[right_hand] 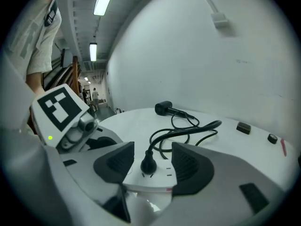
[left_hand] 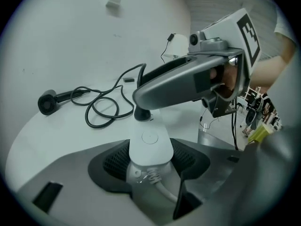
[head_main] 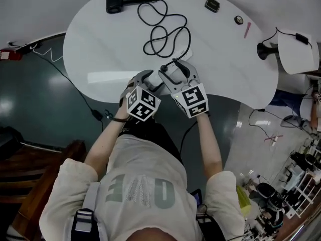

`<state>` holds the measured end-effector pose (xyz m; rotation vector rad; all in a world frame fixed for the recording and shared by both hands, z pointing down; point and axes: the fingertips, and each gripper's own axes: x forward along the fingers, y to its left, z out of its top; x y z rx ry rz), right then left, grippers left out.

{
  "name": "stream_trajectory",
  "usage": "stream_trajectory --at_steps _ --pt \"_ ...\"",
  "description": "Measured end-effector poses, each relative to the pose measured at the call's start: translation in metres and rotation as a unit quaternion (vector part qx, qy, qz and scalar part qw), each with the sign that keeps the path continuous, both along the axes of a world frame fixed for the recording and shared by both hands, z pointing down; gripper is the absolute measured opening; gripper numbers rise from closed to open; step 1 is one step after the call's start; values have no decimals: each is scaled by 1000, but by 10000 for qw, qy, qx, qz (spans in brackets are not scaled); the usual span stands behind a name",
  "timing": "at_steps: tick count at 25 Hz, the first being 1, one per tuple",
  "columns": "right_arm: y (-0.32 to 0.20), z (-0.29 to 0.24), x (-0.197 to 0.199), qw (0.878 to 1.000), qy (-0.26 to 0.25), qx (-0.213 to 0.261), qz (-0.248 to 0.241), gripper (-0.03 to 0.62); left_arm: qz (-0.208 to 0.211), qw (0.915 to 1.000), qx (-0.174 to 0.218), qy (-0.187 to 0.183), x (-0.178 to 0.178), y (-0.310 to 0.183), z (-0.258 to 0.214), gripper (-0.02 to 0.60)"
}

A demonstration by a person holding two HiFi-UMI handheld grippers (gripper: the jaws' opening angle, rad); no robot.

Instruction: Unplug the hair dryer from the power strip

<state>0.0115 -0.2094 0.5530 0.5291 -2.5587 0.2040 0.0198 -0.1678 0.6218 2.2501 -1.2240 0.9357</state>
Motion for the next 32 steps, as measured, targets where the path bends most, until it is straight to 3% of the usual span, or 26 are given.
stream_trajectory --at_steps 3,7,13,14,15,16,17,18,19,21,23,32 --pt "-5 15 -14 9997 169 34 -145 242 -10 10000 15 10 1 -1 -1 267" --pt "2 21 -23 9980 296 166 -527 110 25 10000 11 -6 1 0 -2 267" --pt "4 13 -29 9966 278 197 -746 69 53 9998 -132 157 0 -3 -3 267" --pt "3 7 -31 9976 30 42 -684 66 73 9997 -170 171 0 -3 -4 267" --pt "-2 -7 -33 9968 -521 -281 -530 63 135 9997 -184 123 -1 -2 -4 267" --pt "-12 -33 -36 9876 -1364 -722 -286 63 226 9996 -172 35 -1 -1 -4 267" --pt "-28 -67 -38 9683 -2260 -1068 -12 63 303 9994 -146 -32 -2 0 -4 267" --pt "-46 -103 -39 9500 -2913 -1112 189 63 345 9993 -119 -54 -3 1 -5 266" --pt "-61 -133 -40 9425 -3216 -873 261 63 359 9993 -99 -50 -4 2 -5 266" --pt "-75 -169 -42 9458 -3231 -297 130 64 347 9993 -99 -37 -5 6 -4 267" --pt "-75 -180 -41 9510 -3089 -77 -36 64 336 9994 -104 -36 -5 8 -4 267" --pt "-57 -136 -20 9711 -2351 -413 30 69 347 9991 -217 -76 -3 3 1 267"
